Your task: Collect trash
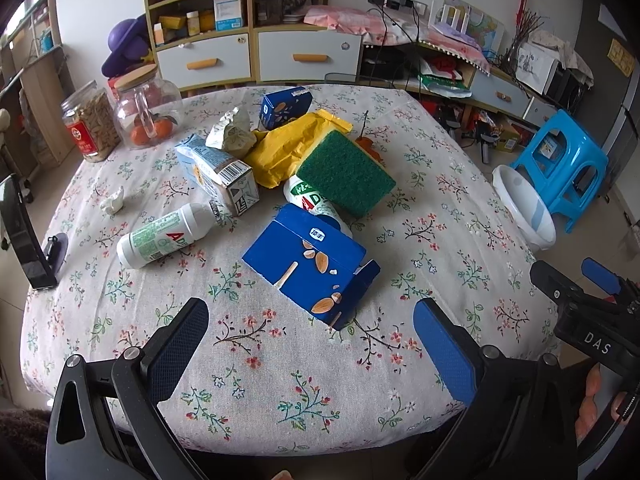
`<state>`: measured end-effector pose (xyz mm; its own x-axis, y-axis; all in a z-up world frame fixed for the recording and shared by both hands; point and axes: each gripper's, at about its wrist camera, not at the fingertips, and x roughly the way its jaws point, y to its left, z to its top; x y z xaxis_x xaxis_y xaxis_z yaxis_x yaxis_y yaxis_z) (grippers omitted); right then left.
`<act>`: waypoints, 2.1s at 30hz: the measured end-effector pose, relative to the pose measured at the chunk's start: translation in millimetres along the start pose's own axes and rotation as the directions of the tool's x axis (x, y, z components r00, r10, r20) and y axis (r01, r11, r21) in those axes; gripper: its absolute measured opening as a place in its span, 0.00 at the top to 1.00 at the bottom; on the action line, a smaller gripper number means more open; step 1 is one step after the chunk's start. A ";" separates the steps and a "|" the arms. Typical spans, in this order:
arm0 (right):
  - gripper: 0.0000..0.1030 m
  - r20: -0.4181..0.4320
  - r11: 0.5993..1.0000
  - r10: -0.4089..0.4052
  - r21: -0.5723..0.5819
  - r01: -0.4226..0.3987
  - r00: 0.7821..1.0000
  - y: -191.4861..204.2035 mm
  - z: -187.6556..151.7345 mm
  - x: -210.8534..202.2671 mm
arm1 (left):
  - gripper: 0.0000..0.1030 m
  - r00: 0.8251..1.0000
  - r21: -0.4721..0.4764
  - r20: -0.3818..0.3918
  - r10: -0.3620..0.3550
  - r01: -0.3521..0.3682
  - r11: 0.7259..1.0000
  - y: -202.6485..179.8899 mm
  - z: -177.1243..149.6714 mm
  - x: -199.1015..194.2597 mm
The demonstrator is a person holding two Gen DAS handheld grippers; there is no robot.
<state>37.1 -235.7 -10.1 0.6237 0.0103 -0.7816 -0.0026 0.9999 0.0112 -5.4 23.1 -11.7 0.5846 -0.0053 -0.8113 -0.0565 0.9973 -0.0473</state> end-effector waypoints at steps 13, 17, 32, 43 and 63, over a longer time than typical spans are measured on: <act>0.00 -0.093 0.997 0.037 -0.062 -0.043 0.995 19.3 13.6 13.3 | 0.00 0.999 0.035 -0.040 0.004 -0.002 0.999 17.8 10.6 3.1; 0.00 -0.123 0.986 0.099 -0.123 -0.114 0.987 37.6 30.5 13.6 | 0.00 0.997 0.057 -0.080 0.010 -0.006 0.998 38.8 24.2 9.4; 0.00 -0.310 0.881 0.208 -0.353 -0.315 0.928 131.6 76.2 79.1 | 0.00 0.970 0.088 -0.229 0.084 -0.065 0.994 126.2 67.9 71.9; 0.00 -0.388 0.880 0.253 -0.288 -0.377 0.886 147.5 99.2 137.6 | 0.09 0.954 0.130 -0.299 0.012 0.028 0.991 143.0 82.1 126.8; 0.56 -0.452 0.844 0.372 -0.198 -0.498 0.810 154.9 100.4 136.9 | 0.57 0.931 0.106 -0.342 -0.130 0.175 0.979 131.8 71.4 125.5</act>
<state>200.6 -79.9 -52.7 0.1511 0.3829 -0.9113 -0.4682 0.8397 0.2752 118.4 159.1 -78.2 0.2750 -0.1592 -0.9482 0.1330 0.9830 -0.1265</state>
